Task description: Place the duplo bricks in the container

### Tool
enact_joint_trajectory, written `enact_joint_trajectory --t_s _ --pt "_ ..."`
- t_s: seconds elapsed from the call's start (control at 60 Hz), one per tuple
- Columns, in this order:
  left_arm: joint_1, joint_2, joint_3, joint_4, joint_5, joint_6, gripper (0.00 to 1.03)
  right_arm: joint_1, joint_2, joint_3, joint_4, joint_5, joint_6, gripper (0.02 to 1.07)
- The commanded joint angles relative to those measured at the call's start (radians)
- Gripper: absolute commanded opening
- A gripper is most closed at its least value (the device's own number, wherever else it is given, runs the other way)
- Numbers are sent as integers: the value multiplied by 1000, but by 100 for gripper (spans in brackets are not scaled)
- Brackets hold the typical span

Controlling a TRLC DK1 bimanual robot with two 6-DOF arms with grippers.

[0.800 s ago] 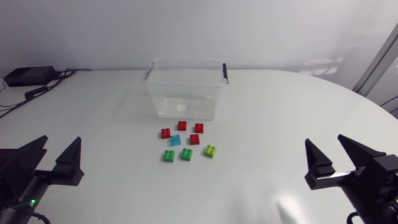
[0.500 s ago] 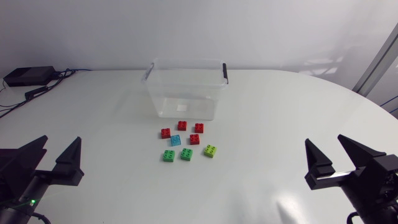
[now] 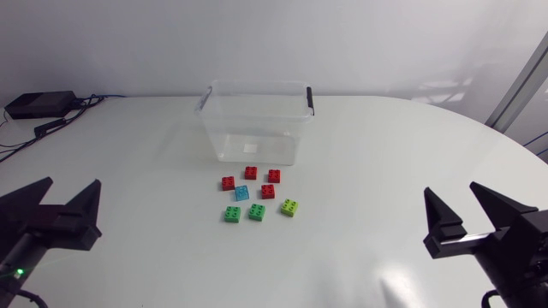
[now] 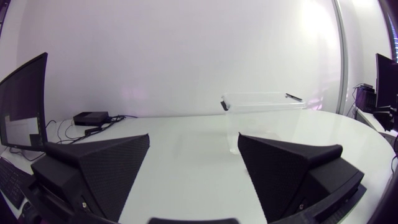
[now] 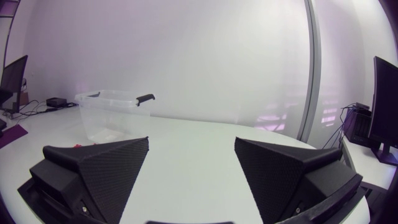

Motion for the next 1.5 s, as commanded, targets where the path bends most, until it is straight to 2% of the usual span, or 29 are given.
enact_joint_trajectory --t_s 0.0,0.167,0.283,0.333,0.433,0.567,0.733,0.883,1.067,1.233,1.383,1.483 --pt "-10 105 112 -26 1 -9 99 11 43 74 -3 1 6 102" --pt "-14 407 292 -124 0 -8 97 28 256 195 3 -19 7 102" --pt "-19 654 446 -273 -2 29 96 45 393 269 2 -25 7 102" --pt "-41 768 517 -352 -2 69 97 52 432 297 0 -25 9 102" --pt "-93 938 608 -418 7 111 96 72 491 338 0 -25 26 102" --pt "-142 1168 759 -558 112 74 96 100 589 378 7 -34 29 102" --pt "-249 1405 914 -691 138 23 93 98 724 407 19 -57 87 102" --pt "-324 1584 1040 -750 139 -21 93 109 821 413 37 -88 118 102" --pt "-399 1770 1192 -831 138 -63 93 210 905 455 -26 -59 84 102" --pt "-456 1883 1259 -823 84 -130 91 250 1054 531 -131 -90 64 102" --pt "-470 1935 1266 -782 44 -178 88 258 1121 540 -135 -155 10 102" --pt "-481 1958 1258 -774 40 -190 88 284 1186 560 -131 -159 10 102"
